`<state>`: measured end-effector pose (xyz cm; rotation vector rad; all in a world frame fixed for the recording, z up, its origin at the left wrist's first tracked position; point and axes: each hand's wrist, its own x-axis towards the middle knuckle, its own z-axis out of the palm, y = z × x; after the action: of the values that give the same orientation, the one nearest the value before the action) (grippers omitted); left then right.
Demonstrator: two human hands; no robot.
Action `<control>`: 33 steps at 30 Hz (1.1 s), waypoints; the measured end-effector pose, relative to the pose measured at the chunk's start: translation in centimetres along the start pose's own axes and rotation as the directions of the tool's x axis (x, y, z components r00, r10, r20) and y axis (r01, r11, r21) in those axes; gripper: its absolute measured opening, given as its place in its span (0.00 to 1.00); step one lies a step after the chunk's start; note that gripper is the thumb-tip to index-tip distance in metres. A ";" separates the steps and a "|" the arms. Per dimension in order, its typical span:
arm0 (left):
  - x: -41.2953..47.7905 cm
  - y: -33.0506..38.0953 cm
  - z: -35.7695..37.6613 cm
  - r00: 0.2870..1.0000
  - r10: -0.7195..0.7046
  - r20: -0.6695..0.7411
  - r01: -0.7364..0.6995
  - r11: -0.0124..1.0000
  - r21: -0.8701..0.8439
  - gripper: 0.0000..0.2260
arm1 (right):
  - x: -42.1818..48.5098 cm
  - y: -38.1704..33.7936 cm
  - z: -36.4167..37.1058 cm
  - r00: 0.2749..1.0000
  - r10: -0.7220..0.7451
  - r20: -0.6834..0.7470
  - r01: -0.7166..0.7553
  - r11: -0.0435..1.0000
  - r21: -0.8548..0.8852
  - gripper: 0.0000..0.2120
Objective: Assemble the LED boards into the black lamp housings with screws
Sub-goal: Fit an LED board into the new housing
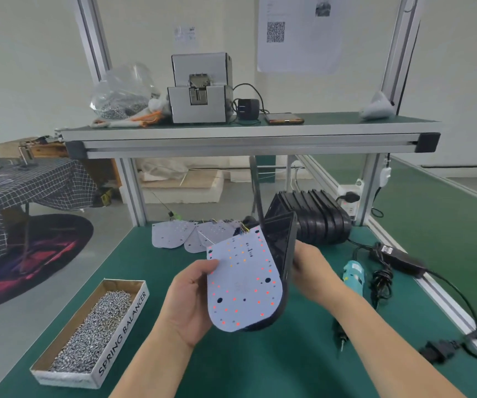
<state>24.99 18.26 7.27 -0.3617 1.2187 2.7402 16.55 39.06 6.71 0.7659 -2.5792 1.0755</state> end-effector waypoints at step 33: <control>0.9 -1.1 -2.5 0.938 0.290 0.191 -0.347 0.823 0.449 0.15 | 6.9 -8.1 -8.6 0.924 -0.008 0.382 0.243 0.783 -0.572 0.08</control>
<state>24.72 17.15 4.64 0.0648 2.0101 2.5200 15.41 37.84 20.27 1.0015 -2.8493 0.0016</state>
